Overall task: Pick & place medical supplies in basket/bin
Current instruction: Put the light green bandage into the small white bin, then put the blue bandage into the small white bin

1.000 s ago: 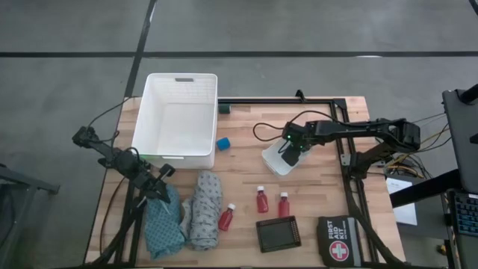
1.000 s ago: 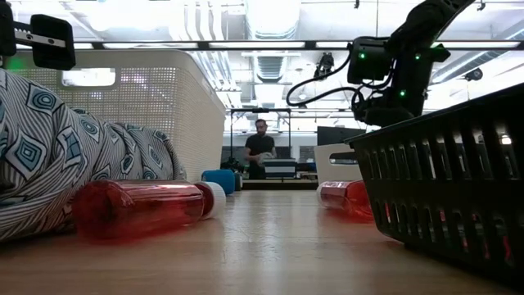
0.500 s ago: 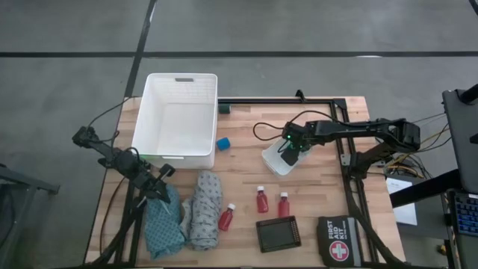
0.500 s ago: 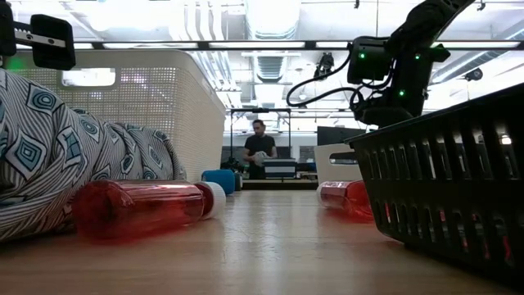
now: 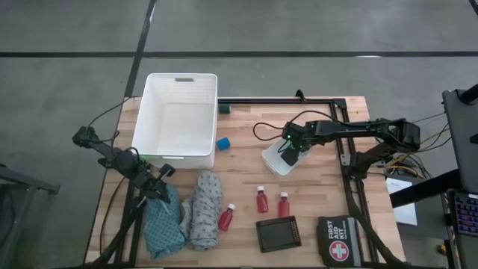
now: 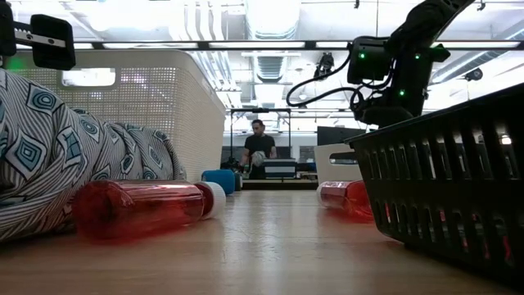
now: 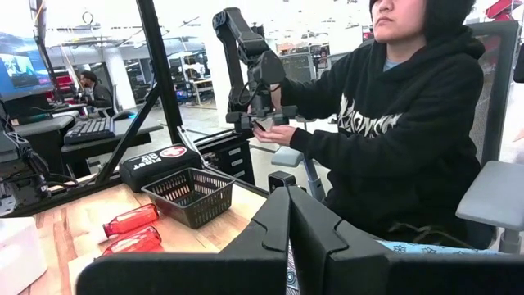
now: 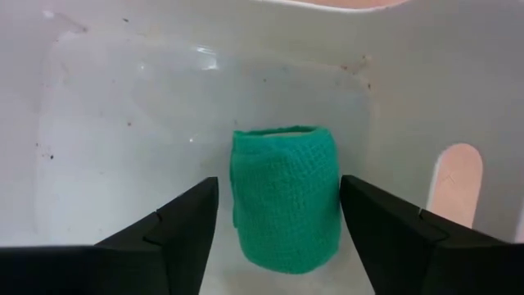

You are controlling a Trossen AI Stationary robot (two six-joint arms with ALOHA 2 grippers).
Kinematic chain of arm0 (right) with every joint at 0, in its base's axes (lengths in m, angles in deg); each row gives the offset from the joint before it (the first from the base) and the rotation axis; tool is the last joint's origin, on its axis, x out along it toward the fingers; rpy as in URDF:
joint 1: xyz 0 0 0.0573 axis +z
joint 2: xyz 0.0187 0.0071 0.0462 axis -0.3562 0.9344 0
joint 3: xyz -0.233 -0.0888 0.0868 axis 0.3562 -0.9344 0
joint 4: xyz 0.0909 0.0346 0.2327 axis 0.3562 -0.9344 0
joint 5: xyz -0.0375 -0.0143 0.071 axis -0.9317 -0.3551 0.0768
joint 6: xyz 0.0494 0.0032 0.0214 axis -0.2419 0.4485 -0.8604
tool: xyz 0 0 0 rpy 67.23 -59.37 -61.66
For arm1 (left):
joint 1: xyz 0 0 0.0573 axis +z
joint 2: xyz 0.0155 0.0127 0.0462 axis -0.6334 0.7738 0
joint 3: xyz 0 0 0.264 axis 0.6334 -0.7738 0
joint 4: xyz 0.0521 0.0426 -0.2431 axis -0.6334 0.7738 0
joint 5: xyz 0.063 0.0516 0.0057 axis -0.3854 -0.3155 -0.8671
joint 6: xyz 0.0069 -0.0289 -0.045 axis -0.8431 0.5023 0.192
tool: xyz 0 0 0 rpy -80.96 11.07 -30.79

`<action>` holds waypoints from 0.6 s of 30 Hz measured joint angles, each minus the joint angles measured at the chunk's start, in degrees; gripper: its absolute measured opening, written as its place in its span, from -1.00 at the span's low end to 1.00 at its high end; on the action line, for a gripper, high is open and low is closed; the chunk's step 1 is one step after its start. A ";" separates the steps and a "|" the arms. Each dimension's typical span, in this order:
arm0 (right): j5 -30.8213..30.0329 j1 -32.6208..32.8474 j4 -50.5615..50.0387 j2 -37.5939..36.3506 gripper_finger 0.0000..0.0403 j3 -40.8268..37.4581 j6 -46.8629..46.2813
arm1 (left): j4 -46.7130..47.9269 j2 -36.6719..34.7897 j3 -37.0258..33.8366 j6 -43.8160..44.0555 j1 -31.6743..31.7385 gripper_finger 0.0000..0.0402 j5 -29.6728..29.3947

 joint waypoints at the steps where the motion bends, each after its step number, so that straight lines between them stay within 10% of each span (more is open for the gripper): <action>1: 0.01 0.00 -0.02 0.00 0.31 0.13 0.04 | 0.00 0.00 0.02 0.00 0.01 -0.97 0.01; 18: 2.18 0.36 -0.21 -3.89 0.47 1.63 -0.40 | 0.00 0.00 0.00 0.00 0.00 -0.97 0.00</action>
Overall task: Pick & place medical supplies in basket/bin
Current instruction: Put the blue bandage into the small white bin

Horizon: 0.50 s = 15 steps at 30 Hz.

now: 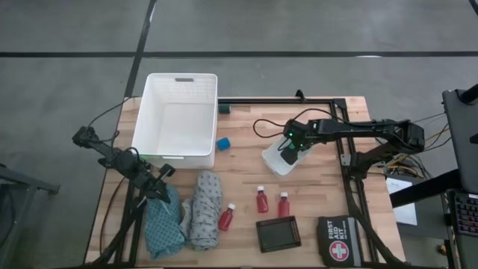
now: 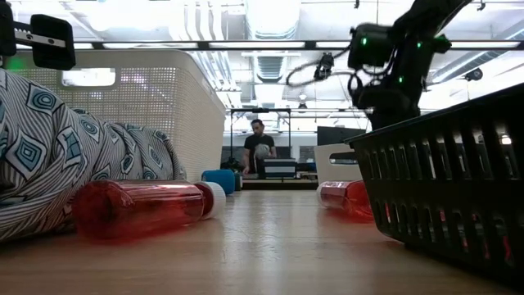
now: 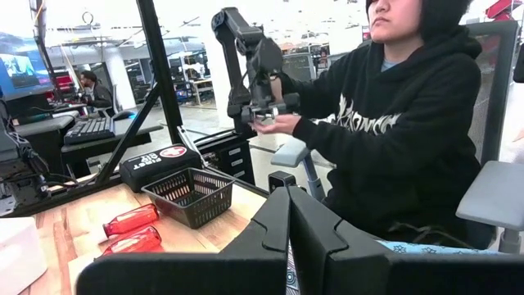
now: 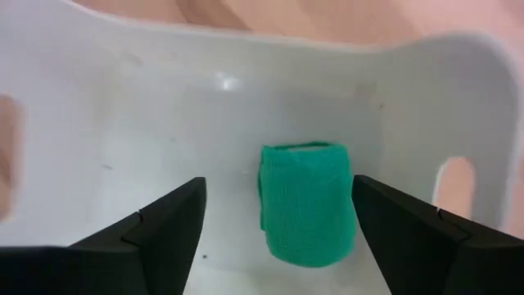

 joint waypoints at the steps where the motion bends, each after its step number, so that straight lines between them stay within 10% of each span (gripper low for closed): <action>1: -0.10 0.18 -0.10 -0.87 0.47 0.55 0.90 | 0.02 0.00 0.02 0.02 0.00 -0.97 0.00; 15: 7.65 0.74 23.43 -7.60 0.55 2.51 32.53 | 0.01 0.00 0.02 0.00 0.01 -0.97 0.02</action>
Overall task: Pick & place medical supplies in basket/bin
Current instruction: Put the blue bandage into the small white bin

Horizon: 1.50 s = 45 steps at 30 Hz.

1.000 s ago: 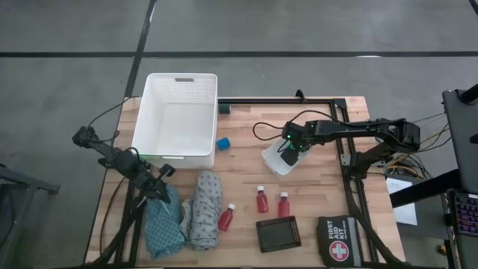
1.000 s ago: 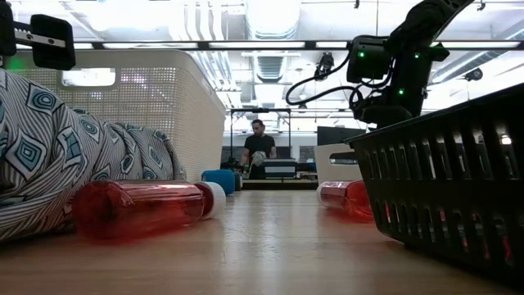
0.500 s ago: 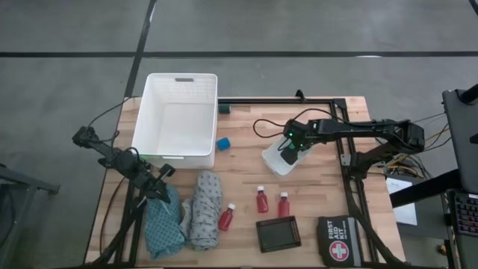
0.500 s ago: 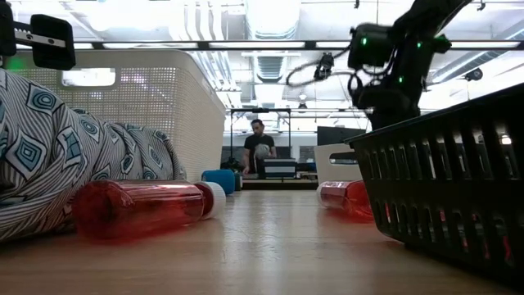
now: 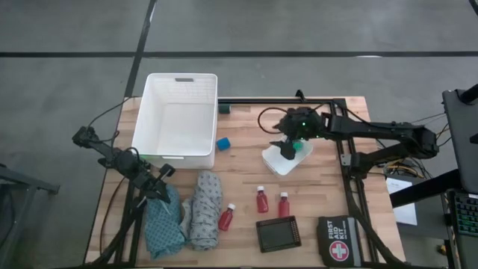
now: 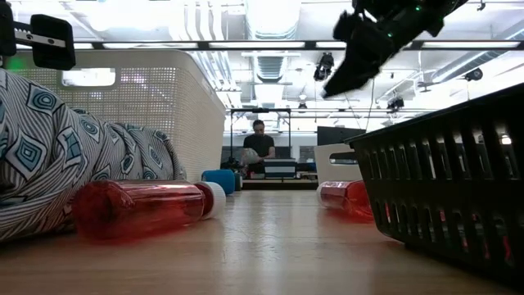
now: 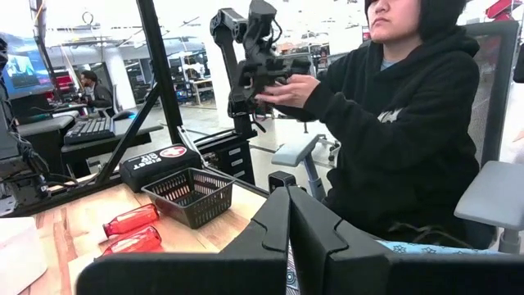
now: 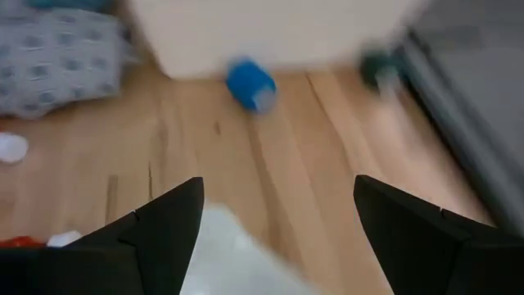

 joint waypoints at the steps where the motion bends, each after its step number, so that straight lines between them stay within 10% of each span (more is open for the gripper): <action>1: 1.07 -0.14 2.16 0.58 0.54 0.00 3.35 | 0.00 0.00 -0.02 0.00 0.02 -0.97 -0.01; 12: 12.74 -3.37 23.58 15.75 0.44 2.42 6.30 | -0.01 0.00 -0.02 0.00 0.01 -0.97 0.00; 27: 16.16 -3.31 6.50 41.89 0.45 29.65 9.41 | 0.00 0.00 0.01 0.02 0.01 -0.97 -0.02; 45: 17.25 -1.68 6.66 54.66 0.44 39.67 10.73 | -0.02 0.00 -0.02 0.00 0.01 -0.97 -0.02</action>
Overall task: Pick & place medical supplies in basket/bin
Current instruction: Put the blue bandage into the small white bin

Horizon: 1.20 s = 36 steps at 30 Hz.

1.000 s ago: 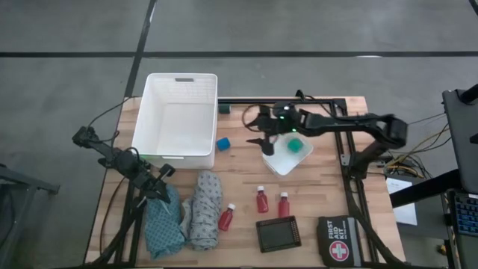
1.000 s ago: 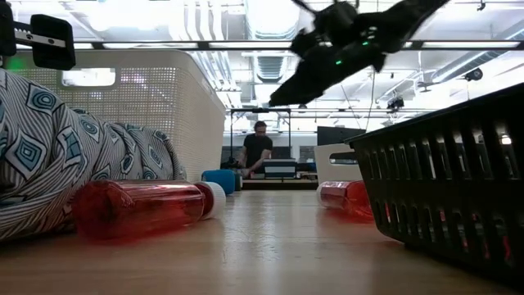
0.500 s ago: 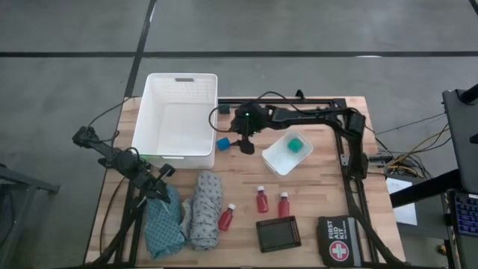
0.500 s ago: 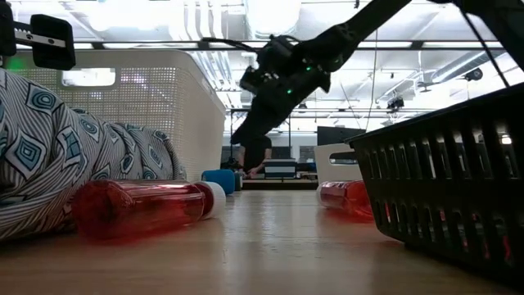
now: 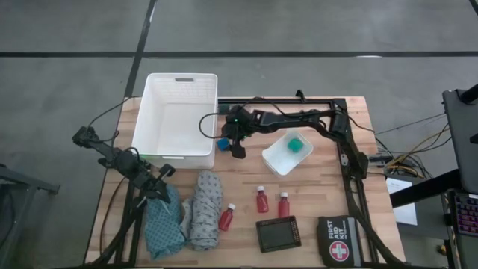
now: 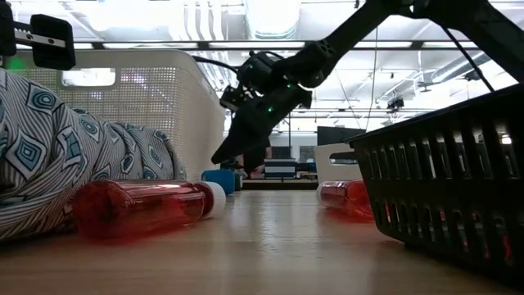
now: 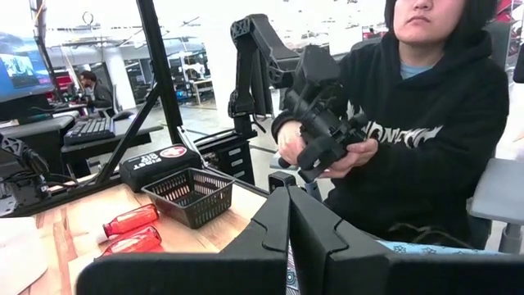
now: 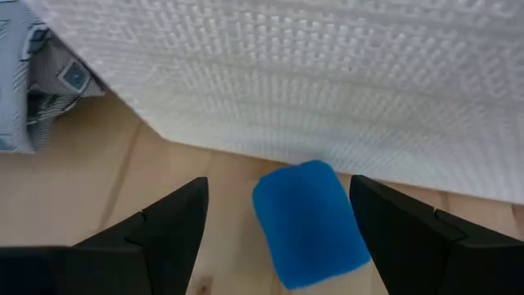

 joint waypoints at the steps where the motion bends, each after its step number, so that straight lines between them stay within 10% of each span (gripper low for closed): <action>1: -0.20 -0.01 -0.15 0.08 0.43 -0.02 0.00 | 0.07 0.00 0.00 0.01 0.01 -0.97 0.00; 36: -4.68 0.08 1.30 2.66 0.38 -1.27 0.11 | 0.01 0.00 0.00 0.02 -0.01 -0.97 0.00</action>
